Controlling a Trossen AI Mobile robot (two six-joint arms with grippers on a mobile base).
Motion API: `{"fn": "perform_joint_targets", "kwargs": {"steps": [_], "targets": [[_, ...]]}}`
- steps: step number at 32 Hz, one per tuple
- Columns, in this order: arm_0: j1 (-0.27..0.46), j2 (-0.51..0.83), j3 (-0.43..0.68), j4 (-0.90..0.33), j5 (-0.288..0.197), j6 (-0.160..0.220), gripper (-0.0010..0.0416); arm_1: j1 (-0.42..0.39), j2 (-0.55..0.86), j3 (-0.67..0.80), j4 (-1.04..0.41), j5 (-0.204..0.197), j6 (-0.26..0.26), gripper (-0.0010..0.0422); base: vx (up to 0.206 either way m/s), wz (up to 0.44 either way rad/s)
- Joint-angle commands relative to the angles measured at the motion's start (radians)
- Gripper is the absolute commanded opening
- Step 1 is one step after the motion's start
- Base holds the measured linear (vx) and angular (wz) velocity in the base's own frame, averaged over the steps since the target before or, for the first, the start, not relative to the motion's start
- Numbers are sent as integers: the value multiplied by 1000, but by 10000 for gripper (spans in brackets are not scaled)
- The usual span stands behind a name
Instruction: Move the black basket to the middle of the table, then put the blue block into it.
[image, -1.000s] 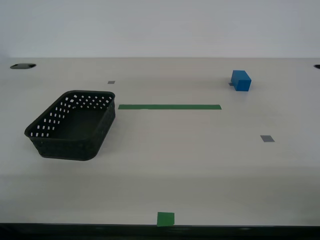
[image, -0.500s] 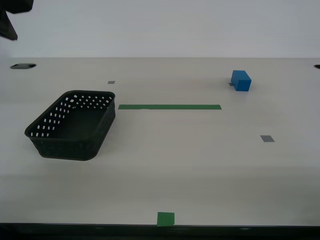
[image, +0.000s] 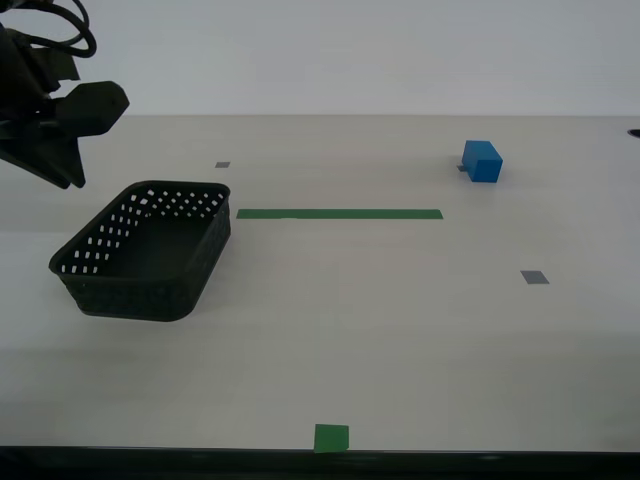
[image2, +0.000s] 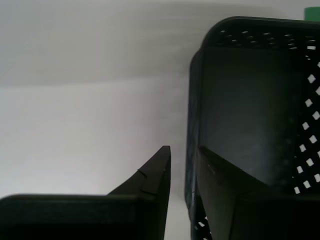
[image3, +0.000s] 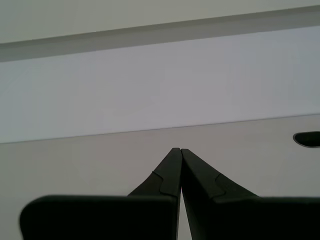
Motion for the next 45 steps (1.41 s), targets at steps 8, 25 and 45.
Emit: {"fn": "perform_joint_targets", "kwargs": {"steps": [8,25,45], "targets": [[1,0,1,-8,0,2,0,-37,163,0,64,5,-67,220,0,0],[1,0,1,-9,0,-1,0,-60,322,2,192,4,-100,41,0,0],[1,0,1,-20,0,-1,0,-295,322,244,153,109,-163,-1,0,0]]}}
